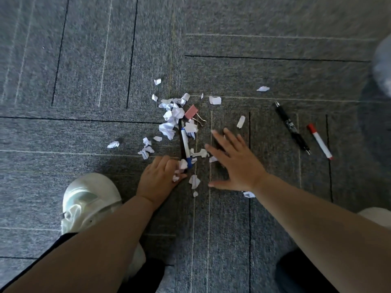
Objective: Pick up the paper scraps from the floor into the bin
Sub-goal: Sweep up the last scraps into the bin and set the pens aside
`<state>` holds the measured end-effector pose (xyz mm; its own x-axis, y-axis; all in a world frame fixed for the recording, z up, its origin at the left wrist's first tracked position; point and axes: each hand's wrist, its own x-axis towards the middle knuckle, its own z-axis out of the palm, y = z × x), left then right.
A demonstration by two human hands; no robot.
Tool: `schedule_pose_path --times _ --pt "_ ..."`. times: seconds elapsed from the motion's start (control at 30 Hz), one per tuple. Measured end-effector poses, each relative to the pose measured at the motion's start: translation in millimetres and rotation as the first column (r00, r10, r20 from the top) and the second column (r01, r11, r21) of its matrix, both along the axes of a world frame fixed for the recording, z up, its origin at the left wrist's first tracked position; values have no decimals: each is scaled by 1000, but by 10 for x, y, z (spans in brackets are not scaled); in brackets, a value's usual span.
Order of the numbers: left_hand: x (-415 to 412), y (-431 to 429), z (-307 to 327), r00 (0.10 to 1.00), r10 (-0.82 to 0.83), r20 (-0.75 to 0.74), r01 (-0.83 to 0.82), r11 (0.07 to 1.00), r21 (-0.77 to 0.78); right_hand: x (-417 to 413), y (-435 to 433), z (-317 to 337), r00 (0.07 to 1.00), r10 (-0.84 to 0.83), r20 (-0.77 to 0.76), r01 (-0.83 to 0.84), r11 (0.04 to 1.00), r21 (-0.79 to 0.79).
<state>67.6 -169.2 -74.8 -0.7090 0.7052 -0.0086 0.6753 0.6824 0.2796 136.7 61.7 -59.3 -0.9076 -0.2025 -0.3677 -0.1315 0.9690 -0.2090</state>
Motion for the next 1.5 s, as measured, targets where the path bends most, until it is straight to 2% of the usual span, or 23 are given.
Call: schedule_pose_path --times 0.1,0.2,0.4,0.47,0.6,0.7,0.83,0.97,1.07,1.13,1.23,1.3,1.37,1.43,1.5 --pt "-109 19 82 994 -105 17 105 993 -55 150 -104 -62 989 4 -150 -14 998 -62" --pt "-145 67 190 992 -117 44 120 990 -70 215 -112 -89 952 -48 -304 14 993 -114" --pt "-330 370 493 987 -110 119 117 992 -53 125 97 61 959 -86 -270 25 975 -219" --pt "-452 611 679 982 -79 173 100 988 -116 36 225 222 962 -129 -241 71 970 -234" --pt "-730 1104 1080 982 -112 153 133 982 -135 -185 619 686 933 -188 -307 119 966 -229" --pt "-880 1509 1321 981 -189 49 191 981 -22 -287 1026 1129 873 -279 -401 181 947 -266" --pt "-968 2204 1709 959 -284 24 280 955 92 -250 1618 1713 752 -411 -516 299 910 -289" --pt "-978 3017 2186 920 -380 -94 391 906 162 -122 2223 2291 578 -551 -602 402 834 -378" --pt "-961 3665 2561 904 -414 -103 426 871 245 -40 2714 2708 440 -574 -691 475 801 -363" --pt "-946 4094 2756 889 -444 -112 456 836 304 9 3066 2918 373 -605 -704 558 752 -351" --pt "-877 4689 2982 815 -562 -144 574 744 342 91 3542 3056 307 -670 -676 657 663 -359" --pt "-797 5073 3073 793 -592 -140 604 739 299 147 3797 3053 266 -734 -625 727 578 -370" --pt "-721 5460 3085 786 -607 -117 618 762 192 225 4033 2962 234 -785 -574 795 494 -352" --pt "-657 5794 3070 760 -643 -97 650 754 94 315 4200 2799 268 -779 -567 840 478 -258" --pt "-631 6062 2999 718 -696 6 695 718 32 391 4290 2647 332 -752 -569 847 503 -170"
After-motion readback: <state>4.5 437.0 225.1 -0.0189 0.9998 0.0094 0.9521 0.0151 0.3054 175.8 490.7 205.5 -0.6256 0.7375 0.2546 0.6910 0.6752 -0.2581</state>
